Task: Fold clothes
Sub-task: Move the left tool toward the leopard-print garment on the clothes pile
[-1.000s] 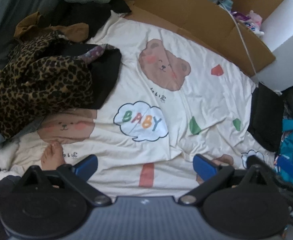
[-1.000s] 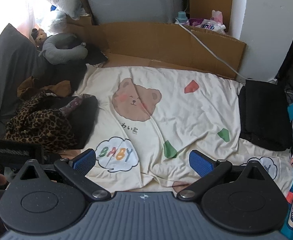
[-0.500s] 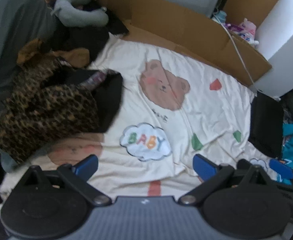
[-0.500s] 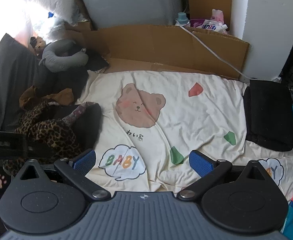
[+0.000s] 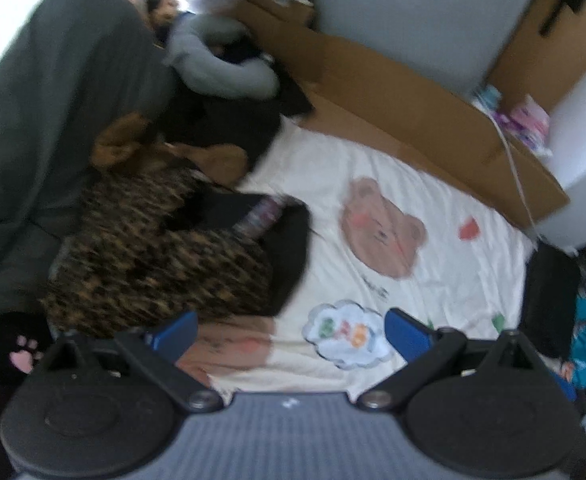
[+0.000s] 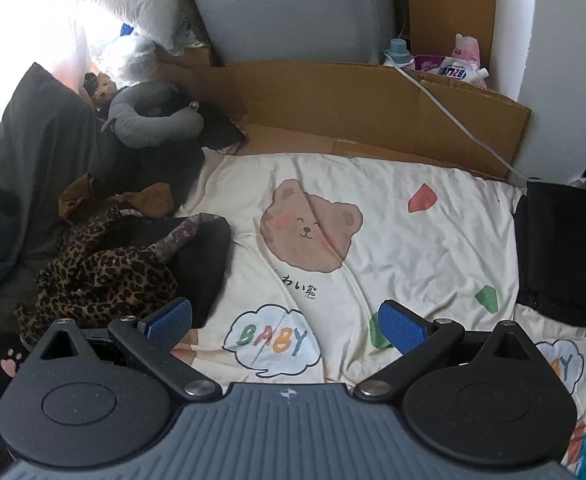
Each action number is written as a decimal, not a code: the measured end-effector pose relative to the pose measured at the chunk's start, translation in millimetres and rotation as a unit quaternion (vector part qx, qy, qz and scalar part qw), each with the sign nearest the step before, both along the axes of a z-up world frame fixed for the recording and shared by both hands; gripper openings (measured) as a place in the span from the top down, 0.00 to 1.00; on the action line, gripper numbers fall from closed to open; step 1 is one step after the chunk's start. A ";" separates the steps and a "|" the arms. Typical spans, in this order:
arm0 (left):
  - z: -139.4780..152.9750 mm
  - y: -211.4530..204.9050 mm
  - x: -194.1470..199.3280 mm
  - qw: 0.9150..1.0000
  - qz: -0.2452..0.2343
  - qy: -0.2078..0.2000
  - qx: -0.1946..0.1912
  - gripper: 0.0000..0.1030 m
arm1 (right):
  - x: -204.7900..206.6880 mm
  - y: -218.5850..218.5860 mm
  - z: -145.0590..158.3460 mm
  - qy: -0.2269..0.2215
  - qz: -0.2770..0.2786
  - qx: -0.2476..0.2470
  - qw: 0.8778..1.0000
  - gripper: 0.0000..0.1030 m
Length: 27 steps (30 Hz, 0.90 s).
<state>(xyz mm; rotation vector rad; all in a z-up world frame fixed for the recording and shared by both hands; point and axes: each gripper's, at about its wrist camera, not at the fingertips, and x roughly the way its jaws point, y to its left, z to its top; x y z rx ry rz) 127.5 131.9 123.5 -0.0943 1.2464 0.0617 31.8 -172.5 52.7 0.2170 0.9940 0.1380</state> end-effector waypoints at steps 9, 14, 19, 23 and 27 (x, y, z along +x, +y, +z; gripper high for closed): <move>8.0 53.6 33.1 0.997 0.047 -0.032 0.043 0.02 | 1.4 -2.9 -8.2 -0.007 0.000 -0.003 1.000 0.01; -13.4 69.5 50.4 0.995 0.067 -0.031 0.070 0.02 | 2.5 -10.2 -12.7 -0.003 -0.002 -0.011 1.000 0.01; -44.5 80.7 62.9 0.995 0.072 -0.025 0.062 0.04 | 6.9 -17.8 -16.7 -0.020 -0.010 -0.007 1.000 0.01; -69.9 88.6 66.5 0.996 0.083 -0.011 0.043 0.08 | 11.7 -16.0 -32.0 -0.044 -0.004 -0.022 0.999 0.01; -96.2 93.1 68.3 0.996 0.085 -0.011 0.029 0.08 | 13.6 -11.9 -53.6 -0.046 0.015 -0.014 0.999 0.01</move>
